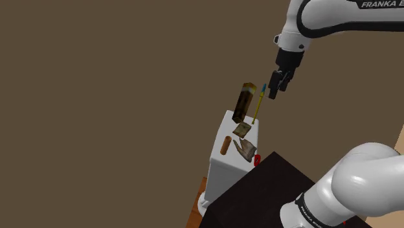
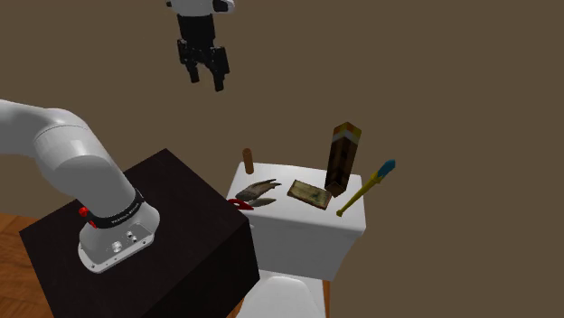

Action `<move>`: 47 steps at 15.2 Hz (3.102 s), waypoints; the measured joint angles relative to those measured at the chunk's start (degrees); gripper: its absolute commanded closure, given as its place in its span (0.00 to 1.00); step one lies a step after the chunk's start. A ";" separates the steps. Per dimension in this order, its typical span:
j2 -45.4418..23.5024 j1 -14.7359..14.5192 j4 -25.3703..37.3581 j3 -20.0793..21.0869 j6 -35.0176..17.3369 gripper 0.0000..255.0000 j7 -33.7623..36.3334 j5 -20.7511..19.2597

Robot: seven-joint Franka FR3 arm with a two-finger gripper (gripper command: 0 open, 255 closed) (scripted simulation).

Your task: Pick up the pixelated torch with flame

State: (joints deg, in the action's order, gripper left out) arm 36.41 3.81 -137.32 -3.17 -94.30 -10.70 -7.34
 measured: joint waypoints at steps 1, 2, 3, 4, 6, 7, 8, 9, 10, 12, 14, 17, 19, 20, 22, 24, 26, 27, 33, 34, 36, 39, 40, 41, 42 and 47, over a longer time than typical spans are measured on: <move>-1.88 0.21 0.32 -0.56 -1.74 0.00 -0.28 -0.20; -3.85 0.66 1.19 -1.57 -3.12 0.00 -1.18 -0.69; -5.47 0.92 1.20 -2.26 -4.92 0.00 -1.63 -0.95; -6.78 1.32 1.84 -3.14 -5.86 0.00 -2.49 -1.29; -11.13 1.80 4.29 -4.64 -8.28 0.00 -3.79 -1.51; -12.66 2.15 5.10 -5.46 -9.25 0.00 -4.63 -1.65; -14.34 2.36 5.54 -6.11 -10.67 0.00 -5.16 -1.66; -16.36 2.62 6.72 -6.87 -11.76 0.00 -5.95 -1.61; -18.43 2.71 7.74 -7.37 -12.98 0.00 -6.37 -1.38; -22.61 3.08 10.42 -8.61 -14.92 0.00 -7.81 -0.84; -26.89 3.67 13.83 -10.01 -16.16 0.00 -9.73 -0.09; -33.31 4.31 18.58 -11.37 -18.31 0.00 -11.89 1.63; -37.70 5.00 22.53 -12.21 -18.93 0.00 -13.65 3.05; -39.72 5.36 24.18 -12.52 -19.38 0.00 -14.42 3.76; -43.83 6.17 27.59 -13.01 -20.29 0.00 -15.89 5.30; -47.96 7.43 31.61 -13.54 -20.46 0.00 -17.80 6.90; -52.72 8.52 36.99 -13.60 -19.92 0.00 -19.03 8.68; -55.16 9.17 39.47 -13.57 -19.90 0.00 -19.66 9.56; -68.26 14.03 56.20 -13.18 -16.92 0.00 -22.74 13.62; -68.69 14.25 56.74 -13.12 -17.04 0.00 -22.79 13.88; -69.38 14.45 56.76 -13.02 -18.15 0.00 -22.80 14.28; -70.35 14.53 55.59 -12.89 -20.15 0.00 -22.98 14.58; -70.49 14.49 55.23 -12.90 -20.74 0.00 -22.88 14.68; -70.71 14.49 54.77 -12.85 -21.16 0.00 -23.05 14.70; -70.99 14.57 54.87 -12.82 -21.23 1.00 -23.18 14.73; -71.00 14.53 54.48 -12.78 -21.80 1.00 -23.32 14.84</move>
State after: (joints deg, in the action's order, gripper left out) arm -34.59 18.33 -82.84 -15.94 -116.10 -34.02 7.50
